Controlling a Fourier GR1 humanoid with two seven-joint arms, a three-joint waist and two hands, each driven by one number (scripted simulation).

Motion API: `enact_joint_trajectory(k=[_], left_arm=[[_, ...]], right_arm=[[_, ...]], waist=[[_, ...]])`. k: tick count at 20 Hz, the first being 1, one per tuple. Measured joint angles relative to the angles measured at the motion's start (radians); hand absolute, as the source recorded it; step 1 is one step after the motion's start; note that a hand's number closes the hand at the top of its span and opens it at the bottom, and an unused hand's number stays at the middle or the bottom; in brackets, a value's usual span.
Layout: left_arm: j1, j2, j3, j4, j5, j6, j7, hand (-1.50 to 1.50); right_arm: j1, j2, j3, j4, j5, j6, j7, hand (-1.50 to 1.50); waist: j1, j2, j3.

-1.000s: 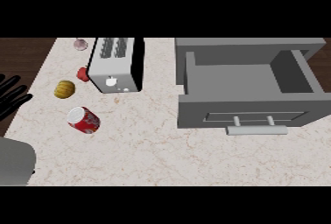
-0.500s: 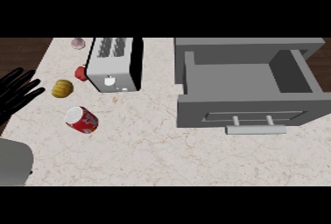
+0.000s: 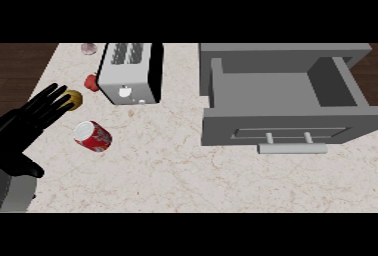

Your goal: Pick up the can, place it into the drawer and close the drawer

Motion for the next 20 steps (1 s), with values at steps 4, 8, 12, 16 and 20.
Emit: enact_joint_trajectory(k=[4, 8, 12, 16, 20], left_arm=[[-0.021, -0.033, -0.004, 0.109, -0.112, -0.013, -0.109, -1.5], [-0.031, -0.037, 0.005, 0.21, -0.205, -0.028, -0.224, -1.5], [-0.101, -0.025, 0.021, 0.356, -0.278, -0.024, -0.319, -1.5], [-0.121, -0.009, 0.022, 0.49, -0.358, -0.036, -0.443, -1.5], [-0.162, -0.005, 0.011, 0.626, -0.439, -0.025, -0.564, -1.5]], right_arm=[[0.014, 0.02, -0.022, -0.011, -0.007, 0.031, 0.0, -1.5], [0.007, 0.027, -0.041, -0.027, -0.016, 0.041, 0.028, -1.5], [0.008, 0.043, -0.053, -0.035, -0.019, 0.062, 0.034, -1.5], [0.015, 0.057, -0.067, -0.043, -0.017, 0.086, 0.034, -1.5], [-0.002, 0.071, -0.073, -0.024, -0.001, 0.101, 0.025, -1.5]], waist=[[-0.001, 0.001, 0.0], [0.0, 0.001, -0.001], [-0.003, 0.002, -0.001], [-0.005, 0.002, -0.001], [-0.007, 0.002, 0.001]])
